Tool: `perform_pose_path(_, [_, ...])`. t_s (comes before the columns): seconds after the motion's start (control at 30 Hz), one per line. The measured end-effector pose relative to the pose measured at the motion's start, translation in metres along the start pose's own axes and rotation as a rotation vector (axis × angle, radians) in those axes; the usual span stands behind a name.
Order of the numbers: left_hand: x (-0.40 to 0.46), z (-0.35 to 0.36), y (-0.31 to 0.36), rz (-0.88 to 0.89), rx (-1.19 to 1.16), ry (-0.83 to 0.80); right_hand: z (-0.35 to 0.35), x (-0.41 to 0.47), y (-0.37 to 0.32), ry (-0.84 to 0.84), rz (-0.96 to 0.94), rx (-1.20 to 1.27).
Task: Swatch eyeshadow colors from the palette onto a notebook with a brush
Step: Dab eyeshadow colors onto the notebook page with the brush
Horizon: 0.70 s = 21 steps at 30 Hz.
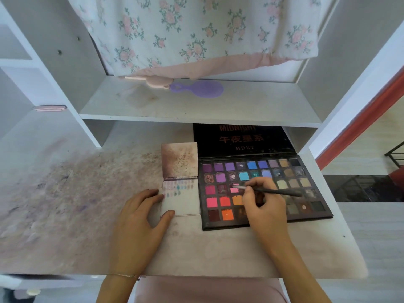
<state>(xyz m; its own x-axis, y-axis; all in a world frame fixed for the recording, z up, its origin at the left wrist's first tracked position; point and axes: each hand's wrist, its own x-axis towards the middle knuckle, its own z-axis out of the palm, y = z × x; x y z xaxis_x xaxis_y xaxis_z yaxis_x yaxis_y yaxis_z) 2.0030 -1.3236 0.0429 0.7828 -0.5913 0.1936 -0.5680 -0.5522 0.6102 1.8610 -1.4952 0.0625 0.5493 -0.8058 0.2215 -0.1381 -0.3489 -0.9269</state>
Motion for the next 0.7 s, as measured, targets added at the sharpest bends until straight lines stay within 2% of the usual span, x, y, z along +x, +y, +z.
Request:
perform_pose_path(0.27, [0.0,0.0,-0.001,0.027,-0.003,0.024,0.049,0.0,-0.02,-0.26,-0.029,-0.043])
perform_pose_path(0.7, [0.0,0.002,-0.004,0.046,-0.012,0.034,0.064,0.01,-0.019,-0.321,0.014,-0.136])
